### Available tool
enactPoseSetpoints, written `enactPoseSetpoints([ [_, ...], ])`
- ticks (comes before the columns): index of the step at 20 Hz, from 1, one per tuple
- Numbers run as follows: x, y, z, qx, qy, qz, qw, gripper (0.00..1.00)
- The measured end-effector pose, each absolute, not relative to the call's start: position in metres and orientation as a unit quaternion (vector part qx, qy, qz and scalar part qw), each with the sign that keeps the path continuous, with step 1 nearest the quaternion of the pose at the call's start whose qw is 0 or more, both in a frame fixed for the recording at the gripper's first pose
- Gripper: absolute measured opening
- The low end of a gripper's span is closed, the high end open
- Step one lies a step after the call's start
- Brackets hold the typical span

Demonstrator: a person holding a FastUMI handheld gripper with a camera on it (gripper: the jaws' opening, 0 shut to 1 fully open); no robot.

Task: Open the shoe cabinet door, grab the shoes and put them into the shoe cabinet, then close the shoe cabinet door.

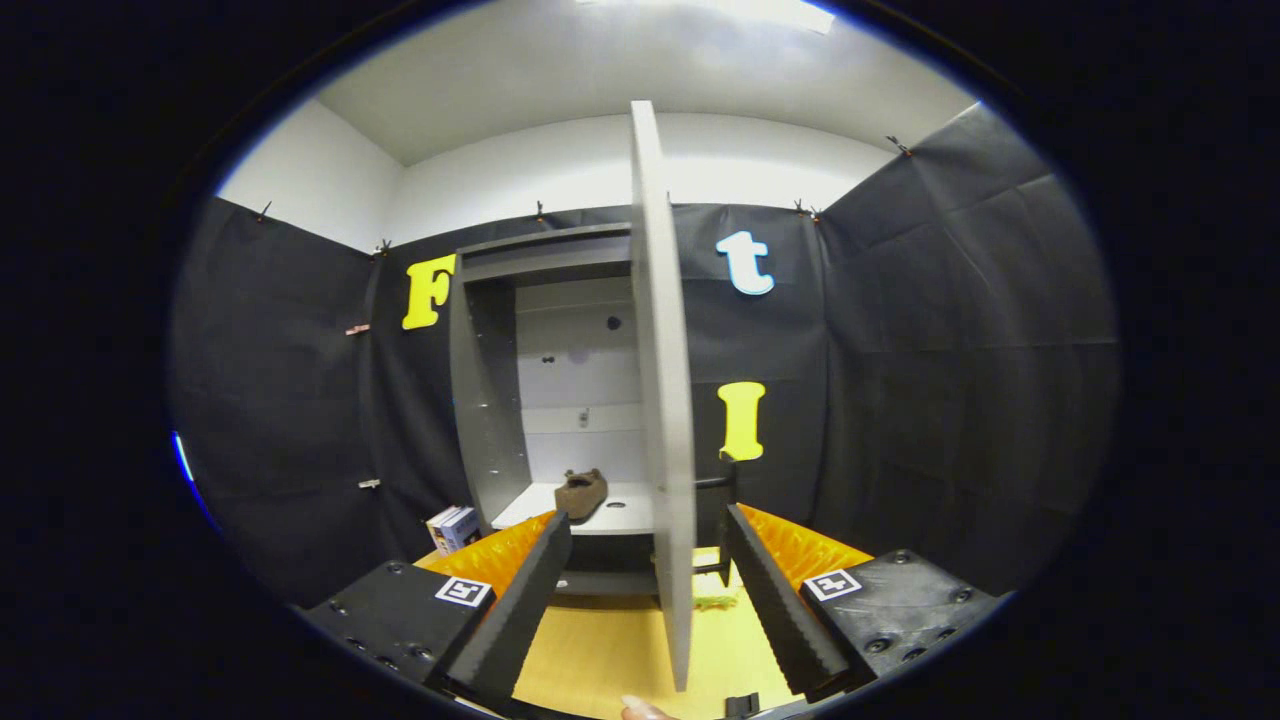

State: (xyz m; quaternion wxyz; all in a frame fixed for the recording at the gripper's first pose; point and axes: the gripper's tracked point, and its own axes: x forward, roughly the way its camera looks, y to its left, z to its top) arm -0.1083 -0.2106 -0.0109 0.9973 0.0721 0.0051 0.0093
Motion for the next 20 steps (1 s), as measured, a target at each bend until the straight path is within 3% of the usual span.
enactPoseSetpoints([
  [6, -0.087, -0.278, -0.030, 0.057, 0.013, -0.063, 0.996, 0.97],
  [13, -0.021, -0.310, -0.063, 0.091, 0.051, -0.048, 0.993, 0.97],
  [20, -0.002, -0.306, -0.066, 0.091, 0.060, -0.037, 0.993, 0.97],
])
